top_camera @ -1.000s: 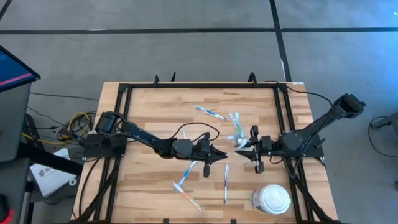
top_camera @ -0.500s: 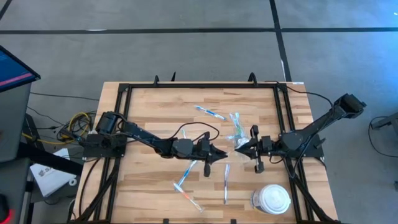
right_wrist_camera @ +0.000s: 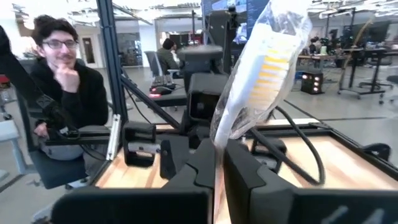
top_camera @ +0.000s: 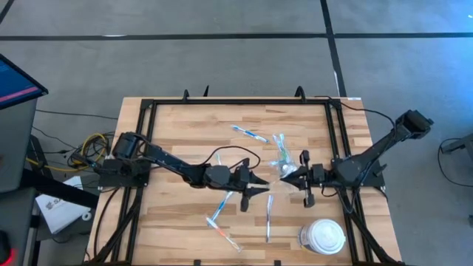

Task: Pick & Place toothbrushing station
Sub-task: Put the top orange toothbrush into the transparent organizer

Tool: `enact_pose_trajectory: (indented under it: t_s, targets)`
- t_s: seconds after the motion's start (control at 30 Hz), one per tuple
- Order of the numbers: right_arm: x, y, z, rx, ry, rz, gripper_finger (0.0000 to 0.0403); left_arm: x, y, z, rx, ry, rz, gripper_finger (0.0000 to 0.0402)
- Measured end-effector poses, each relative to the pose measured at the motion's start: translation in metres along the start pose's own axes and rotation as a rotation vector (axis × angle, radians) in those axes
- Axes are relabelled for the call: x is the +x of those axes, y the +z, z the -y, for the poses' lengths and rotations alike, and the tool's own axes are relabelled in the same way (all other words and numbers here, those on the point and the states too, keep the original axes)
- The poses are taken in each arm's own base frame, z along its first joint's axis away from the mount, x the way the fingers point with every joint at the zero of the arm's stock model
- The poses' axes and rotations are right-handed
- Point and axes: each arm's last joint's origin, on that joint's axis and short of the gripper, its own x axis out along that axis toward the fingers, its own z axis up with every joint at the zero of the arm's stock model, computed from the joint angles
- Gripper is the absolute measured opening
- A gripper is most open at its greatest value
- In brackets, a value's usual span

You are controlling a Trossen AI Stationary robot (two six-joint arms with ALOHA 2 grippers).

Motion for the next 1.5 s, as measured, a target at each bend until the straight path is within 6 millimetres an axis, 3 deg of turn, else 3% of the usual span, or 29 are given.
enact_pose_trajectory:
  t_s: [0.3, 0.57, 0.9, 1.5]
  targets:
    - [-0.023, 0.003, -0.008, -0.032, -0.102, -0.04, 0.0001, -0.015, 0.019, 0.008, 0.017, -0.005, -0.081, 0.0105]
    - [-0.048, 0.001, -0.011, 0.013, -0.172, -0.1, 0.0, -0.018, 0.015, 0.019, 0.026, -0.032, -0.11, 0.0104]
    - [-0.071, -0.013, -0.008, 0.047, -0.247, -0.16, 0.0, -0.019, 0.012, 0.019, 0.034, -0.026, -0.148, 0.0104]
    - [-0.08, -0.05, -0.002, 0.14, -0.302, -0.235, 0.0008, -0.019, 0.011, 0.02, 0.034, -0.026, -0.15, 0.0104]
